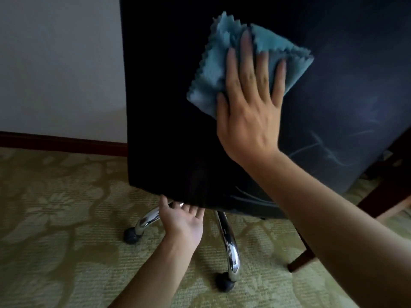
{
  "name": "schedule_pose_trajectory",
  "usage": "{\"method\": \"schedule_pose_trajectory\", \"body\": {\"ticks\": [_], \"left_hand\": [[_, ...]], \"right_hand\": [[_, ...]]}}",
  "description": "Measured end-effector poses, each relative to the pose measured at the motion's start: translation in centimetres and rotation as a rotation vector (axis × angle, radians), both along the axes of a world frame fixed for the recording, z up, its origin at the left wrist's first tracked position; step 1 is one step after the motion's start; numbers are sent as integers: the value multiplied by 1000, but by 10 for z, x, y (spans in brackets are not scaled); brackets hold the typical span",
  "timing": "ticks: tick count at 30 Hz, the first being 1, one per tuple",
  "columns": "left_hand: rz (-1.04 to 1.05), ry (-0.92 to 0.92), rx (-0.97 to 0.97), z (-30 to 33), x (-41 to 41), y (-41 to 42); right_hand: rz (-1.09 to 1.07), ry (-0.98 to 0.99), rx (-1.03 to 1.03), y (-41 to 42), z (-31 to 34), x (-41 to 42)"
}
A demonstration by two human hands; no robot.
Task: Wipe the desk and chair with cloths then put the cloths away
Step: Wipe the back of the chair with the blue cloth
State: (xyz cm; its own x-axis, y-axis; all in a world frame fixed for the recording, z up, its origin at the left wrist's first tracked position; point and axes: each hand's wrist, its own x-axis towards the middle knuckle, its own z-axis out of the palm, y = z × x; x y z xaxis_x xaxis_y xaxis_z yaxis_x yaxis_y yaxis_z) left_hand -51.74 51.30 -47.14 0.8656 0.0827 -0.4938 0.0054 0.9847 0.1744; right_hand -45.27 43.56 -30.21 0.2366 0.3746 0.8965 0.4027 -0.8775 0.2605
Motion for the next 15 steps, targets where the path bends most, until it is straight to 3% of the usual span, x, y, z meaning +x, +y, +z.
{"method": "schedule_pose_trajectory", "body": {"ticks": [2, 7, 9, 13, 15], "left_hand": [[0, 16, -9, 2, 0, 2], [-31, -5, -4, 3, -7, 1], [-38, -2, 12, 5, -11, 0], [-21, 19, 55, 9, -12, -5], [-31, 55, 70, 5, -15, -5]], "right_hand": [[31, 45, -27, 7, -14, -4], [42, 206, -477, -41, -105, -15], [24, 169, -427, -46, -84, -11], [-17, -4, -78, -27, 8, -3], [-15, -23, -13, -21, 29, -1]]}}
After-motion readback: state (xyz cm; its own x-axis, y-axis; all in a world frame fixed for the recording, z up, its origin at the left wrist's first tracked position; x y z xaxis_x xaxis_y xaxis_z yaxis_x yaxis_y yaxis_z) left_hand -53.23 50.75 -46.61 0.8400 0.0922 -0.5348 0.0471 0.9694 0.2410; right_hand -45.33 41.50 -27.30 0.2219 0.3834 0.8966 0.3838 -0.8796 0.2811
